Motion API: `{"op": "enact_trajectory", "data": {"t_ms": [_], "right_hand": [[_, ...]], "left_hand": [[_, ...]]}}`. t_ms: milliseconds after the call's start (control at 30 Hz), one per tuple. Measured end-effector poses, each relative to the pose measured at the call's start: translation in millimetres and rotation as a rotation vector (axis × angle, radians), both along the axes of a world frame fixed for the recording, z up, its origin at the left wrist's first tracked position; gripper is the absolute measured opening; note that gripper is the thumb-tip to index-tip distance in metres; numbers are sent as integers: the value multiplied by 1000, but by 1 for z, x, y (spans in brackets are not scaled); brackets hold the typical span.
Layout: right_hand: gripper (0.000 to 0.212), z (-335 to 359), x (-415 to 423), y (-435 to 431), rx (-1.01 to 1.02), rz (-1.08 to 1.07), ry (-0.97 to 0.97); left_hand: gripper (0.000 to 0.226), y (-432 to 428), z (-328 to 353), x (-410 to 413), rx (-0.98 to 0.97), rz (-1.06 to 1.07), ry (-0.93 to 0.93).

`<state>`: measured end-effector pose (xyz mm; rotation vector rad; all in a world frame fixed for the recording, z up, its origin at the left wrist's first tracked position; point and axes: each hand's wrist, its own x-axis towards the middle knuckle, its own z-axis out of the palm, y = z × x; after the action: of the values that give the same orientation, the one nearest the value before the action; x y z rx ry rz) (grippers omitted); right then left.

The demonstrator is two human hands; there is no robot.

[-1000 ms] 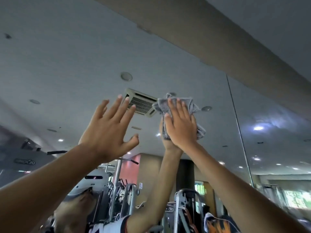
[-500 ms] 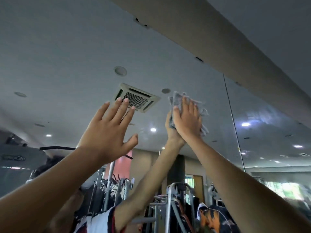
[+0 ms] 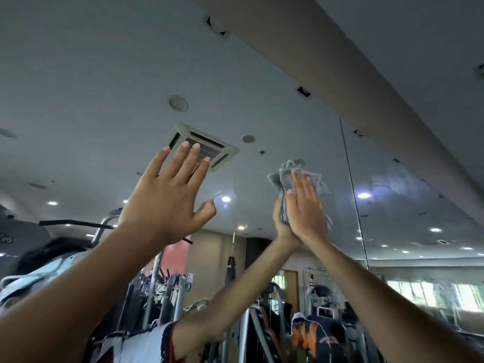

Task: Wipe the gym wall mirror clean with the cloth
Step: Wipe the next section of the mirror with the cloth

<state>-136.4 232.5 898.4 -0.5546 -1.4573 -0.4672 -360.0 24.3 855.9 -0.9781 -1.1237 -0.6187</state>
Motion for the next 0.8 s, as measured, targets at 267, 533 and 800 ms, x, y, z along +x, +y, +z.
{"op": "enact_trajectory", "data": {"t_ms": [267, 533, 800], "right_hand": [[59, 6, -60, -76, 198, -23, -272], [61, -23, 7, -1, 101, -26, -157], [62, -16, -61, -65, 100, -52, -167]], "left_hand": [[74, -1, -11, -1, 19, -5, -11], [80, 3, -63, 6, 3, 34, -71], [80, 3, -70, 10, 6, 35, -98]]}}
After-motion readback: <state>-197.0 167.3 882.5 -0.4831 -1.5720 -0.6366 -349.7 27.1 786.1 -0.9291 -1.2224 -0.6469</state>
